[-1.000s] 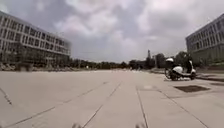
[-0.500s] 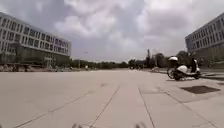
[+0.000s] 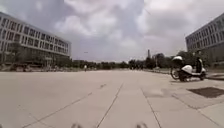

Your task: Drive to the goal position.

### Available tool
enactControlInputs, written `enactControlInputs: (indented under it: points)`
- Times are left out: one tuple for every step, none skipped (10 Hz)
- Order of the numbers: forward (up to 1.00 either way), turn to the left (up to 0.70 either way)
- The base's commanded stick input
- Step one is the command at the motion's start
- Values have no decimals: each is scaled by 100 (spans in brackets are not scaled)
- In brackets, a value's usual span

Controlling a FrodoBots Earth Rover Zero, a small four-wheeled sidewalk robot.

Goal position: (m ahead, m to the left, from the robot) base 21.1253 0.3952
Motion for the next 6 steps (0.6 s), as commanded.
enactControlInputs:
  points:
    - [70,-14]
    - [70,-14]
    - [70,-14]
    - [70,-2]
    - [70,0]
    - [70,0]
